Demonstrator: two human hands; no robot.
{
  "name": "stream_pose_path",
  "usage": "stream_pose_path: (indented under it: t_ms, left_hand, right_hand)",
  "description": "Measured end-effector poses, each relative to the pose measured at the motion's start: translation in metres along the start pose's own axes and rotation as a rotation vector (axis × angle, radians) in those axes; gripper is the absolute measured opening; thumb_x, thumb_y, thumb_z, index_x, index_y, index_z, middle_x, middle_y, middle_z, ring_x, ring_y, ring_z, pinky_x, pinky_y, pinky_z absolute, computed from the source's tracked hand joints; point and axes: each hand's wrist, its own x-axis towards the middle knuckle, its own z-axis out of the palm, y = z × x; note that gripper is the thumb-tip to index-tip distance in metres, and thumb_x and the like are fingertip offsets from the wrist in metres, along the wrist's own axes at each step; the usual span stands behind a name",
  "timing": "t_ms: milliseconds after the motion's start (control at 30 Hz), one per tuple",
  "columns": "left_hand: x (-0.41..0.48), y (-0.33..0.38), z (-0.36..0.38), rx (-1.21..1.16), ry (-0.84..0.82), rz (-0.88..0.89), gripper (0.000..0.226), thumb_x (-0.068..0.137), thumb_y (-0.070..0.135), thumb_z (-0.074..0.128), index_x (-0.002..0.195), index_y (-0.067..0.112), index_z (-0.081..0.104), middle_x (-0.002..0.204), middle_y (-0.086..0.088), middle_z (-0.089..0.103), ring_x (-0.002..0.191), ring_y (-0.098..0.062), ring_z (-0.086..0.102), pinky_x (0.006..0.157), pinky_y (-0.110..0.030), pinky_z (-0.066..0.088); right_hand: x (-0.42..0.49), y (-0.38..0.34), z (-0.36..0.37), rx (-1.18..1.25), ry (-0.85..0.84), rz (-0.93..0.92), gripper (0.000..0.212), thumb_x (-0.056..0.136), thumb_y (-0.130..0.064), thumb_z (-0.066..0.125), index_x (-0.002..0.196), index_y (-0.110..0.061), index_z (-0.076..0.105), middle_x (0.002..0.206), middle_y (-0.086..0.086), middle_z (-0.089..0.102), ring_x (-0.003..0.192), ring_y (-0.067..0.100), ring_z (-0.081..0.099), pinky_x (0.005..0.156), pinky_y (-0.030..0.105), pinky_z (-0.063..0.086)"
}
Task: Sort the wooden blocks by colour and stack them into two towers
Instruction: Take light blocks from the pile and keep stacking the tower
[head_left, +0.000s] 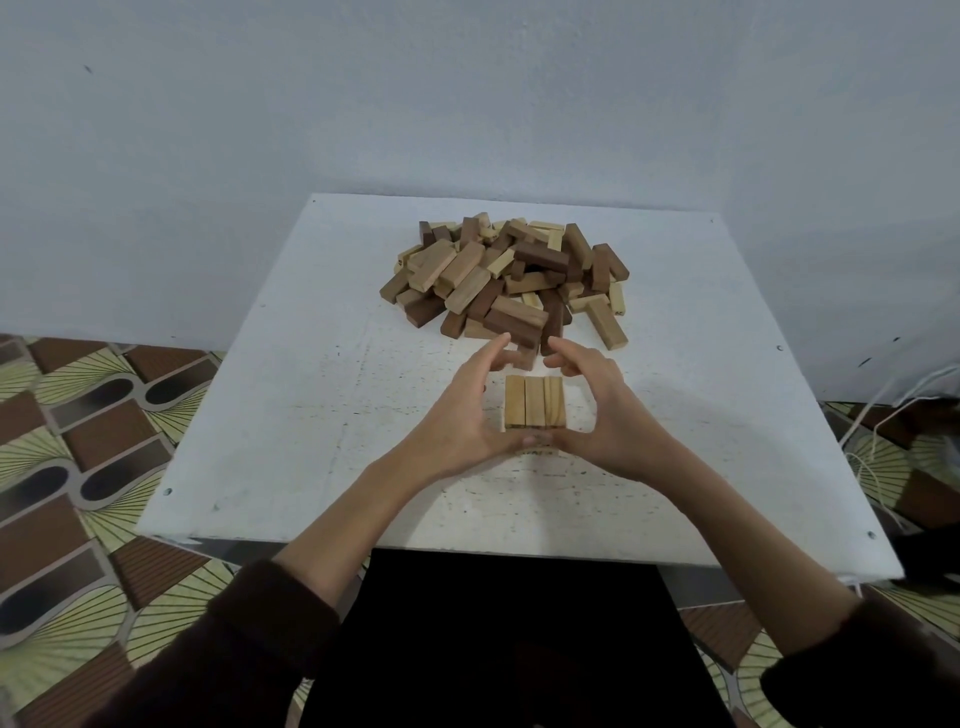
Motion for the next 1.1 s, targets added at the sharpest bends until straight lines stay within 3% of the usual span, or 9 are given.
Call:
stream_pose_path:
  t_ms: [67,167,300,500,633,800,967,1100]
  left_hand:
    - [-0.004,-0.001,0.003,0.008,-0.034,-0.038,0.113,0.066,0.043,0.08,0.15,0.019,0.009,0.15,0.006,0.025,0.138,-0.006,0.022,0.111,-0.025,0.024]
    - [-0.007,-0.004,0.015,0.017,-0.072,-0.097,0.109,0.074,0.019,0.079,0.151,0.018,0.001,0.156,0.001,0.01,0.143,-0.014,0.014,0.114,-0.029,0.022]
    - [-0.012,-0.01,0.029,0.006,-0.047,-0.118,0.109,0.067,0.029,0.07,0.148,0.032,-0.003,0.149,-0.006,0.022,0.138,-0.028,0.028,0.109,-0.049,0.035]
    - [-0.017,-0.006,0.033,0.002,-0.031,-0.097,0.106,0.074,0.022,0.064,0.15,0.022,-0.011,0.154,-0.003,0.012,0.143,-0.019,0.016,0.116,-0.045,0.024]
    - [-0.017,-0.014,0.035,0.023,-0.019,-0.092,0.106,0.073,0.029,0.065,0.146,0.039,-0.011,0.153,-0.004,0.017,0.142,-0.022,0.023,0.113,-0.048,0.029]
    - [-0.019,-0.007,0.032,0.019,-0.04,-0.066,0.107,0.073,0.027,0.061,0.149,0.019,-0.013,0.156,-0.002,0.008,0.144,-0.015,0.013,0.118,-0.042,0.021]
    - [-0.017,-0.012,0.034,0.038,-0.035,-0.046,0.104,0.073,0.026,0.061,0.142,0.031,-0.018,0.156,-0.003,0.01,0.144,-0.017,0.015,0.116,-0.045,0.023]
    - [-0.017,-0.011,0.035,0.047,-0.045,-0.023,0.105,0.074,0.025,0.06,0.143,0.026,-0.019,0.157,-0.001,0.005,0.145,-0.016,0.01,0.118,-0.043,0.019]
  right_hand:
    - [-0.003,-0.001,0.002,0.024,-0.005,0.027,0.093,0.074,-0.021,0.079,0.146,-0.016,0.021,0.139,0.001,0.036,0.128,0.016,0.031,0.107,0.035,0.03]
    - [-0.009,-0.003,0.011,0.099,0.002,0.074,0.092,0.078,-0.021,0.074,0.148,-0.014,0.014,0.149,0.002,0.024,0.137,0.016,0.021,0.113,0.037,0.024]
    - [-0.019,-0.006,0.03,0.181,0.057,0.089,0.099,0.073,-0.048,0.062,0.148,-0.016,0.006,0.152,0.001,0.015,0.14,0.014,0.014,0.112,0.034,0.018]
    - [-0.022,-0.001,0.044,0.223,0.13,0.082,0.098,0.073,-0.052,0.056,0.149,-0.014,0.007,0.151,-0.003,0.015,0.141,0.016,0.017,0.114,0.05,0.023]
    - [-0.023,0.002,0.047,0.202,0.151,0.07,0.097,0.075,-0.056,0.053,0.149,-0.015,0.007,0.15,-0.006,0.017,0.139,0.011,0.018,0.115,0.043,0.023]
    - [-0.022,0.003,0.049,0.185,0.156,0.017,0.093,0.078,-0.054,0.051,0.15,-0.014,0.009,0.146,-0.013,0.018,0.138,0.007,0.018,0.113,0.034,0.02]
    - [-0.022,0.005,0.05,0.167,0.158,0.005,0.094,0.078,-0.055,0.051,0.15,-0.013,0.008,0.148,-0.008,0.017,0.14,0.013,0.018,0.115,0.043,0.021]
    - [-0.021,0.005,0.05,0.158,0.158,0.011,0.095,0.077,-0.056,0.05,0.15,-0.011,0.007,0.151,0.0,0.018,0.139,0.016,0.019,0.114,0.049,0.022]
